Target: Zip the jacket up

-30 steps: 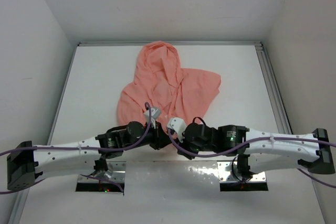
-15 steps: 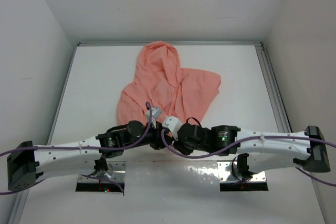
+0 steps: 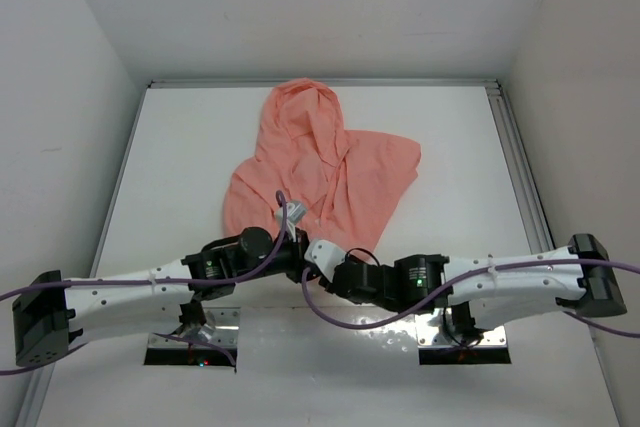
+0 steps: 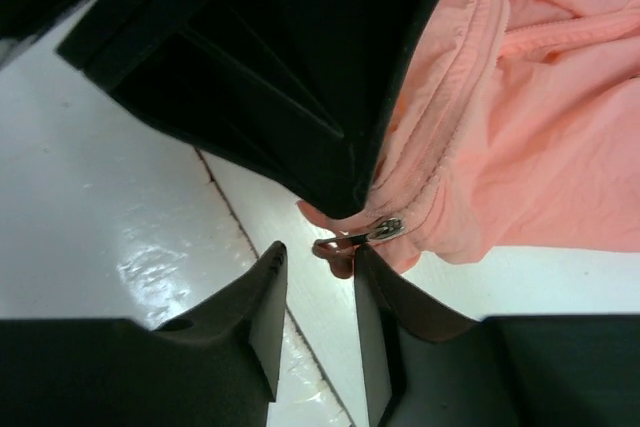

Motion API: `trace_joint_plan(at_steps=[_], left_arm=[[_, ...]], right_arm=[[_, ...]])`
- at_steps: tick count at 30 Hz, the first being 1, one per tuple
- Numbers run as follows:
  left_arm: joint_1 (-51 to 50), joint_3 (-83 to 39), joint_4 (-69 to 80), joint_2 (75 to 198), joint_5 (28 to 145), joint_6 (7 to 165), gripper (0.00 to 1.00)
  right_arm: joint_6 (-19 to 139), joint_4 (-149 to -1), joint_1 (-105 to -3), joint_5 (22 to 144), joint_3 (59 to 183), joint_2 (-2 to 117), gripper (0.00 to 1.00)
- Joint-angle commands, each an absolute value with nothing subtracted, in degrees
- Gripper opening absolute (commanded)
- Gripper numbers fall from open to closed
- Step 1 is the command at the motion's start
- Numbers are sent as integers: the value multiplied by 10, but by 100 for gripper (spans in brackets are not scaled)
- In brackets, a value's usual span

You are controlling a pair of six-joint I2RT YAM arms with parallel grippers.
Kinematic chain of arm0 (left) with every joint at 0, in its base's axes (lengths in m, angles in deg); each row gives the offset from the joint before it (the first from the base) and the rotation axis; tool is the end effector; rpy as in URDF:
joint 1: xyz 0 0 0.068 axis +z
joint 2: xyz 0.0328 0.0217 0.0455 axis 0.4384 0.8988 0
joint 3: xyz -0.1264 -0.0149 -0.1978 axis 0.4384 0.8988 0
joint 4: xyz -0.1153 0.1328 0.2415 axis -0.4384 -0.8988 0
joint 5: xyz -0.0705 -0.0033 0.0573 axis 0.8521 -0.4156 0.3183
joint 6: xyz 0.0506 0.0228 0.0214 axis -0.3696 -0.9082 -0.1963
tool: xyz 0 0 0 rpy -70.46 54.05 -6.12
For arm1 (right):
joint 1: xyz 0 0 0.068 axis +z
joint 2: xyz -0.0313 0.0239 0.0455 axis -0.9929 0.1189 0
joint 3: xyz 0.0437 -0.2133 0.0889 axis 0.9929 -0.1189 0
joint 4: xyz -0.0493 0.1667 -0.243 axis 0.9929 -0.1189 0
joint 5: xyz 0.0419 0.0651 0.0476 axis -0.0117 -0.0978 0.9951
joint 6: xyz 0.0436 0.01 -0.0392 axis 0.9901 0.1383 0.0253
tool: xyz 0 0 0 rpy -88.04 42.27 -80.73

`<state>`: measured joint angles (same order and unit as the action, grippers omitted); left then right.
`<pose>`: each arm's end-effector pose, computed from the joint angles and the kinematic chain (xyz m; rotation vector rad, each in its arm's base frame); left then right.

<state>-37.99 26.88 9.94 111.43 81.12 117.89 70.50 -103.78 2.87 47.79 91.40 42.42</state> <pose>0.1151 -0.2410 0.1729 0.4253 2.1043 -1.2490 0.0399 0.2872 0.1942 -1.1360 2.0343 0.3279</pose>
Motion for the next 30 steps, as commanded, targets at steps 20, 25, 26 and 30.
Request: trace_joint_plan(at_steps=[20, 25, 26, 30], left_arm=[[-374, 247, 67, 1125, 839, 1139, 0], [-374, 244, 75, 1133, 876, 1126, 0], [-374, 244, 72, 1133, 876, 1125, 0], [-374, 254, 69, 1120, 876, 1130, 0]], right_arm=[[744, -1086, 47, 374, 975, 389, 0], [704, -1059, 46, 312, 992, 417, 0], [695, -1029, 45, 308, 991, 418, 0], [665, -954, 31, 272, 983, 418, 0]])
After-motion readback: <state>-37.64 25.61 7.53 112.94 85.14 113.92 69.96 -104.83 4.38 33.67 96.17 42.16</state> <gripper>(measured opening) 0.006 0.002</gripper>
